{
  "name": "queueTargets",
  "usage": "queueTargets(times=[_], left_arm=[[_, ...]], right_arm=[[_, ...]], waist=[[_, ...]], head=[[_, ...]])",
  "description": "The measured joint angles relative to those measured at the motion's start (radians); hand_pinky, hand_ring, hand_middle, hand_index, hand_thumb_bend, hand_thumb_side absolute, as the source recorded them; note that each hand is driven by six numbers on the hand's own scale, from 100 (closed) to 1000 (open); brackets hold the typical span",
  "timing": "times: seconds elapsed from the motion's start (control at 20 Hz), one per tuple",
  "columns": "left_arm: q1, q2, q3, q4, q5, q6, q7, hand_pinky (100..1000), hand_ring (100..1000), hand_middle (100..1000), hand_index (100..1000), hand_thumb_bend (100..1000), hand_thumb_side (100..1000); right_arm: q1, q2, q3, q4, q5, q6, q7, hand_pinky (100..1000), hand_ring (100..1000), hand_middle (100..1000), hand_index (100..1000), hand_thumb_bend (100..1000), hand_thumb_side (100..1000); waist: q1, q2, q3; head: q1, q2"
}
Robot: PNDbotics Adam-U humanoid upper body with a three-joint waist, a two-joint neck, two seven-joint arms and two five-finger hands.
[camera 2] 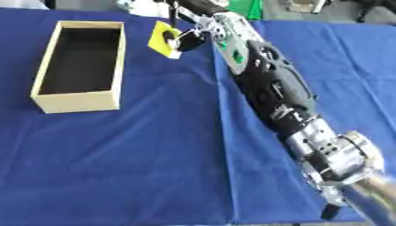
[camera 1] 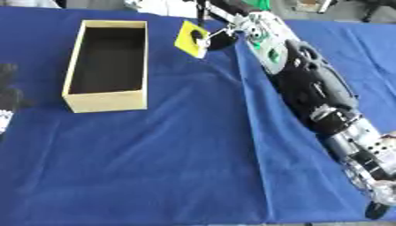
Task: Pick up objects on the table and place them in the box.
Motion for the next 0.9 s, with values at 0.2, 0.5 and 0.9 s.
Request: queueTargets(times=[0.2,0.5,0.9], left_arm=[[0.000,0.000,-0.002,0.000,0.000,0.000,0.000,693,1000,897,926,524,672],[-0.003,0.000,-0.006,0.000,0.002,0.000,-0.002,693,1000,896,926,527,667],[-0.010,0.000,-0.012,0.000,0.007,0.003,-0.005,693,1000,896,925,527,659]], right_arm=[[-0.021,0.006,0.000,-0.008,-0.007,-0.001,0.000,871,890,488,1000,100,127],[-0.059,0.035,0.002,-0.018,-0.008,-0.013,0.004,873,887,484,1000,100,119],[-0.083,0.092,0.010,-0.017,-0.008,-0.026,0.012,873,891,480,1000,100,124]], waist=[[-0.001,-0.001,0.003],[-0.007,-0.012,0.030],[-0.012,-0.020,0.082]], head=[[-0.003,0.000],[-0.013,0.000],[-0.031,-0.003]])
